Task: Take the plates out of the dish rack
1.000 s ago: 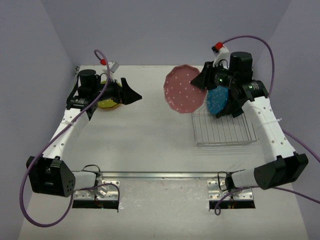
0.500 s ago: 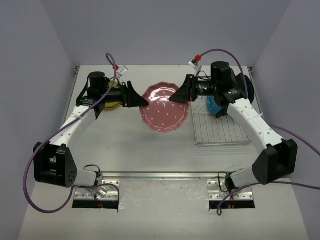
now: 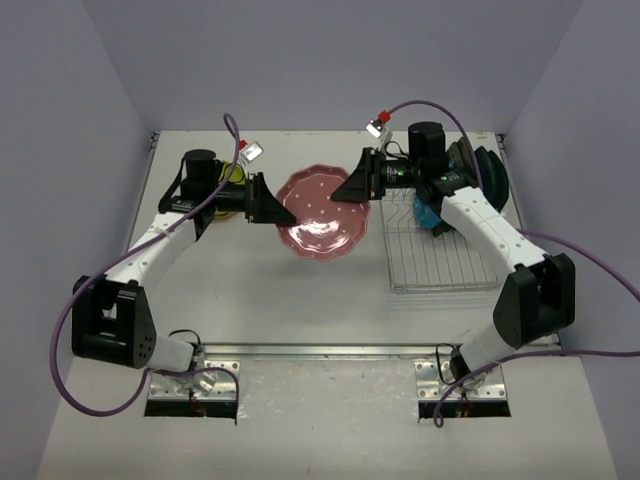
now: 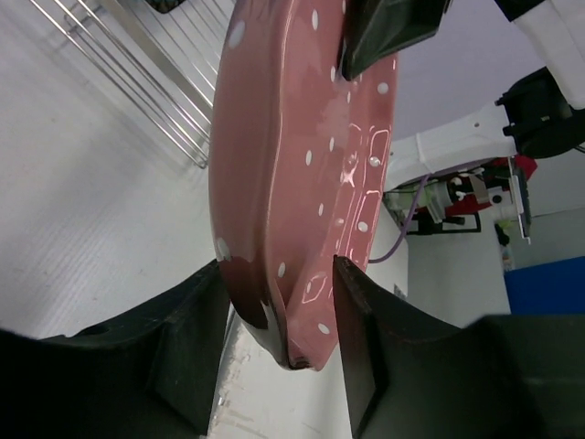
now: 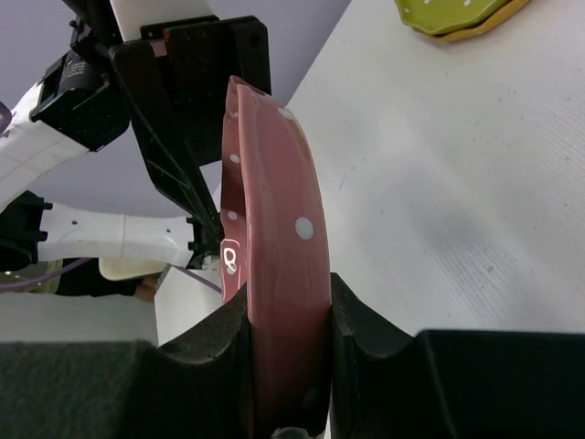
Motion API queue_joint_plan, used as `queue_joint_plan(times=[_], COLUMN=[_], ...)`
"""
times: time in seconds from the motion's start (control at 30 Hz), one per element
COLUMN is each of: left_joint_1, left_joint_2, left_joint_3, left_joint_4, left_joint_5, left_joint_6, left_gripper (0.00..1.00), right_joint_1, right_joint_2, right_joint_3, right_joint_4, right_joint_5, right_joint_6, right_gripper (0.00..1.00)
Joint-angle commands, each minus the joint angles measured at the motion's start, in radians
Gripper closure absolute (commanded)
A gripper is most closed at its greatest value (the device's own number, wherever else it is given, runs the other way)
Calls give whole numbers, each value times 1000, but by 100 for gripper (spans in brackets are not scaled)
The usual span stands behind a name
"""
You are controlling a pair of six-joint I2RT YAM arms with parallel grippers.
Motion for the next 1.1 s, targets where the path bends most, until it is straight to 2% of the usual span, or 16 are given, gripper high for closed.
queue_joint_plan(times=[0.0,0.17,0.2,0.27,0.3,0.37,0.4,0.43,0.5,0.6,0.73,0.83,0.97,1.07], left_joint_1=[-11,-8,0,26,31,119,167,208,278,442,579,632,654,657], left_joint_2=[6,9,8,2,-1,-12,-14,-14,8,58,172,288,410,456], left_joint_3=[-9,-5,-4,-8,-13,-29,-36,-40,-29,12,112,240,342,361], left_joint_4=[55,76,76,120,122,159,171,176,134,11,-101,-222,-248,-238], left_joint_5=[80,93,91,84,84,71,68,65,58,42,-20,-105,-145,-191], left_joint_6=[-3,-36,-39,-50,-59,-88,-112,-125,-103,-35,43,144,179,173], left_gripper=[60,96,99,100,100,100,100,100,100,100,100,100,100,100], right_joint_1=[9,9,9,9,9,9,8,7,1,-15,-44,-51,-55,-61], right_joint_2=[-26,-25,-25,-27,-27,-31,-33,-35,-40,-53,-60,-69,-83,-89], right_joint_3=[87,74,70,65,64,75,81,88,99,100,91,84,78,76], right_joint_4=[143,149,147,132,129,53,20,-10,-49,-105,-129,-135,-143,-148], right_joint_5=[-87,-100,-99,-94,-92,-43,-7,29,94,201,257,274,288,293], right_joint_6=[74,88,86,79,73,41,19,-1,-48,-77,-94,-106,-123,-133], right_gripper=[100,100,96,79,77,40,28,18,8,1,1,1,1,1])
